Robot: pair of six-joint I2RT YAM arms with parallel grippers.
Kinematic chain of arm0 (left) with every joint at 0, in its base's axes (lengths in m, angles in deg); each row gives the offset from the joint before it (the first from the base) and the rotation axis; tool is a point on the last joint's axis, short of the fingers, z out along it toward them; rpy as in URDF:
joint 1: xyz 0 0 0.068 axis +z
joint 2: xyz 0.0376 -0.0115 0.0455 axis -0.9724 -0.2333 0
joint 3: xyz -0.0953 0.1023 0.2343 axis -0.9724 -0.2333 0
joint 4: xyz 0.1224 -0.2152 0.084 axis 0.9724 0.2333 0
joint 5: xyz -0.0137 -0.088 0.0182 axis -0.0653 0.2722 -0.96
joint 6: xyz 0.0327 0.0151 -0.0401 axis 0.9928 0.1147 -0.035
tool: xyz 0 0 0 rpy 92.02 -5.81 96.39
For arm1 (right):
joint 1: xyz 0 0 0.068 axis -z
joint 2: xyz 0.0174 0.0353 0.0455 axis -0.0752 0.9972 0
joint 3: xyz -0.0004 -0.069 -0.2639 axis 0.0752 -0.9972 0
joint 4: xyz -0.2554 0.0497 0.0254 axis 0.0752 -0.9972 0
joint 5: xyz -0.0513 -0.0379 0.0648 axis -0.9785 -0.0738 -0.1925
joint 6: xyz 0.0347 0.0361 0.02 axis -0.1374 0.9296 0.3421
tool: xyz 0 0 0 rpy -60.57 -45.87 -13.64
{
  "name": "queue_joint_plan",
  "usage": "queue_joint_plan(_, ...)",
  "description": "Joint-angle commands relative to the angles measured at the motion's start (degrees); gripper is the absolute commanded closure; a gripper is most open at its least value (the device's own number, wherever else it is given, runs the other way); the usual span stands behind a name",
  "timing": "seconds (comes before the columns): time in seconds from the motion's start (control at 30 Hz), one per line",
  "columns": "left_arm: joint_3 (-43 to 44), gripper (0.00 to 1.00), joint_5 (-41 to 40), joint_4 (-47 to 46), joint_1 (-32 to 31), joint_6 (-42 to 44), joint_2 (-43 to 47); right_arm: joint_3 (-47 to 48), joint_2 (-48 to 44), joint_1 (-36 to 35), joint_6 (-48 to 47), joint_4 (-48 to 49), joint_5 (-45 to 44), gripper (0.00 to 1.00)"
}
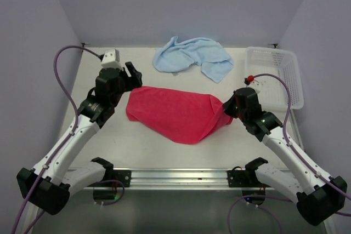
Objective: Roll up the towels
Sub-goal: Flatten the towel
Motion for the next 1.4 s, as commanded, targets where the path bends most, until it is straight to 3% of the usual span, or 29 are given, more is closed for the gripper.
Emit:
queue_joint_plan(0.0,-12.39,0.29,-1.42,8.11,-0.53,-12.01,0.60,2.16,0.00,0.81,-0.39,2.65,1.13,1.00)
queue_joint_plan(0.1,-18.57,0.34,-2.66,7.85,-0.53,-14.58,4.56,1.81,0.00,1.43,-0.31,2.48,2.28,1.00)
queue_joint_plan(0.33,-21.40,0.41,-7.41,12.86,-0.53,-15.30,0.00,0.05,-0.35,1.78,0.40,3.18,4.47,1.00)
queue_joint_plan(0.4,-23.06,0.48,-7.06,12.07,-0.53,-16.61,-0.18,-0.91,-0.44,1.87,0.83,3.61,4.83,1.00)
queue_joint_plan(0.57,-25.27,0.55,-7.15,7.50,-0.53,-17.49,-3.25,-1.97,-0.26,2.66,0.92,4.76,6.15,1.00)
queue_joint_plan(0.83,-25.71,0.54,-7.24,0.57,-0.53,-16.35,-9.14,-2.85,0.18,4.77,-0.13,5.81,8.61,1.00)
queue_joint_plan(1.37,-26.15,0.56,-6.88,-4.80,2.63,-13.54,-17.05,-4.87,-0.70,8.20,-2.06,5.55,11.42,1.00)
